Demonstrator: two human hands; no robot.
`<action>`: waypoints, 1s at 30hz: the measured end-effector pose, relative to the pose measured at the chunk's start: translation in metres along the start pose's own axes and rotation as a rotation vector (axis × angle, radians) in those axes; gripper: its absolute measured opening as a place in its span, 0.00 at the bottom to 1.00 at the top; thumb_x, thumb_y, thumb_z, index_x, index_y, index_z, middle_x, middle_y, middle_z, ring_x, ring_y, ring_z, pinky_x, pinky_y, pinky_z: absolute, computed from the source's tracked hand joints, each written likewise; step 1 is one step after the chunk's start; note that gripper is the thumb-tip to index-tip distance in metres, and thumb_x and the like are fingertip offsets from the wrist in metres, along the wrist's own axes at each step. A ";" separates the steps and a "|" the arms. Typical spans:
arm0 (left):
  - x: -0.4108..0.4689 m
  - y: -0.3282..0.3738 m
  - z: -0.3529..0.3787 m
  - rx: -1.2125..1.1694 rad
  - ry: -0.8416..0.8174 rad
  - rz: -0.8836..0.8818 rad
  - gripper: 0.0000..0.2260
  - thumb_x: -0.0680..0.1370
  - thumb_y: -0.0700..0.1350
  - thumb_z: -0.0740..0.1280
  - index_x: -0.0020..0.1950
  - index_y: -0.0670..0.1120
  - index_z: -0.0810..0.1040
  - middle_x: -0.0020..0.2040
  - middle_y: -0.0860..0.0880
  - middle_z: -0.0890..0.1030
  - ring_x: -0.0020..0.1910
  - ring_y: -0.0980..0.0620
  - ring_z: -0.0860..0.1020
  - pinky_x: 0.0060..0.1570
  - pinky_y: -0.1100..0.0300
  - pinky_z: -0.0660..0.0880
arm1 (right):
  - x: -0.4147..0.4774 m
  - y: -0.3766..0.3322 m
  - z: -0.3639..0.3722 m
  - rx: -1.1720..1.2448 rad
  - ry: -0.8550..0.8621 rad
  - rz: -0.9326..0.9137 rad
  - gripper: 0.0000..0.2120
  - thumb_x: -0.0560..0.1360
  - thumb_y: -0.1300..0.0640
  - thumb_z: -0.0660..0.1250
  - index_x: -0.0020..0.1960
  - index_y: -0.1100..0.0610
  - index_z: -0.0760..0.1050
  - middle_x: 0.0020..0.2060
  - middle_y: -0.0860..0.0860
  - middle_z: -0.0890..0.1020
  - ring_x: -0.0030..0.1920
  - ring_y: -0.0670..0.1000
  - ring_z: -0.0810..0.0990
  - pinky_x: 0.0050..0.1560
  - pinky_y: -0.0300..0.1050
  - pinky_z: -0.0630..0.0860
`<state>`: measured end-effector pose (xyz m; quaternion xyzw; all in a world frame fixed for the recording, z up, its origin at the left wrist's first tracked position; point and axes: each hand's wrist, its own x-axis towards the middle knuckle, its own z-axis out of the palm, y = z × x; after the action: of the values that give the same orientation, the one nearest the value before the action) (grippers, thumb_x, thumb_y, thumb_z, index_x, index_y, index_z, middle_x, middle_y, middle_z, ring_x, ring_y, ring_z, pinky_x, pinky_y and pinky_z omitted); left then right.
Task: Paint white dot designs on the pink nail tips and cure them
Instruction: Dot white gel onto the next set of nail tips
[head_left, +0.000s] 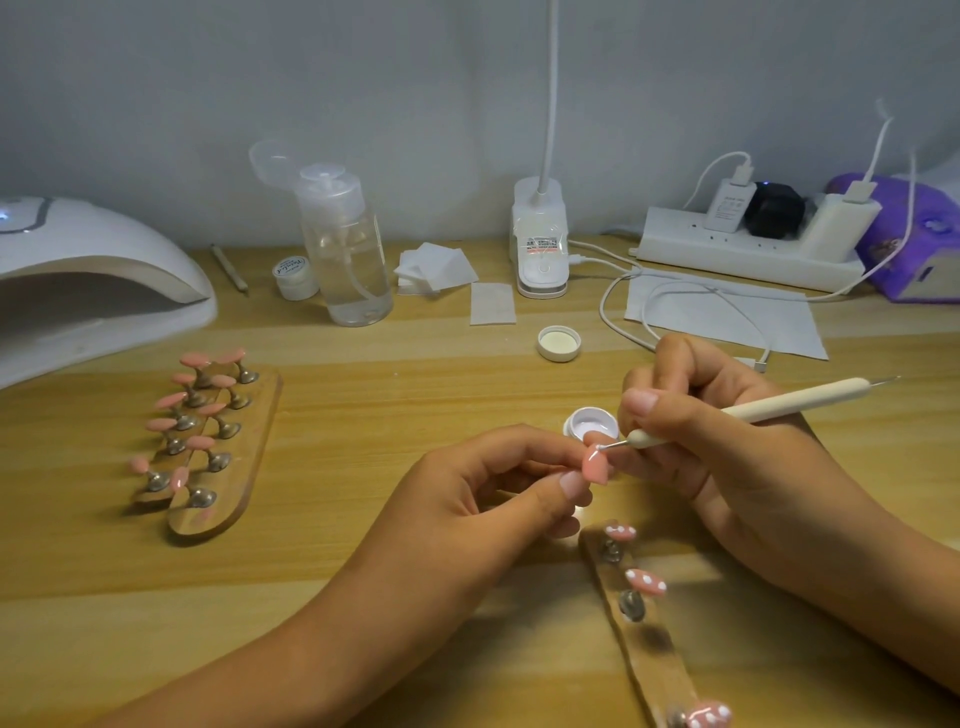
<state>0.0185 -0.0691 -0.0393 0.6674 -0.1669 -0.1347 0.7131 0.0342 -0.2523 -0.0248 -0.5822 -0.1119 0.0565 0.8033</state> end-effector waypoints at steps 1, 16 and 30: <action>0.000 0.000 0.000 0.002 0.000 0.000 0.05 0.73 0.44 0.69 0.46 0.48 0.85 0.40 0.51 0.83 0.41 0.59 0.80 0.43 0.66 0.78 | 0.000 0.000 0.000 -0.003 0.008 0.004 0.13 0.63 0.62 0.75 0.30 0.53 0.71 0.28 0.53 0.71 0.30 0.48 0.70 0.33 0.37 0.78; 0.001 -0.002 -0.001 0.030 -0.011 0.015 0.05 0.74 0.44 0.69 0.46 0.49 0.84 0.42 0.51 0.83 0.43 0.58 0.80 0.45 0.64 0.78 | -0.001 0.000 0.001 0.022 0.005 -0.006 0.10 0.64 0.57 0.72 0.29 0.53 0.72 0.28 0.51 0.72 0.29 0.44 0.75 0.33 0.36 0.78; 0.000 0.000 0.000 0.013 -0.015 0.014 0.04 0.74 0.44 0.70 0.46 0.48 0.85 0.41 0.51 0.83 0.42 0.58 0.80 0.44 0.65 0.77 | 0.000 0.000 0.000 0.014 0.000 -0.014 0.11 0.64 0.60 0.73 0.29 0.53 0.71 0.28 0.52 0.71 0.28 0.44 0.74 0.32 0.36 0.78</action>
<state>0.0184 -0.0685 -0.0398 0.6697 -0.1777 -0.1333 0.7086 0.0338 -0.2525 -0.0250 -0.5758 -0.1157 0.0518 0.8077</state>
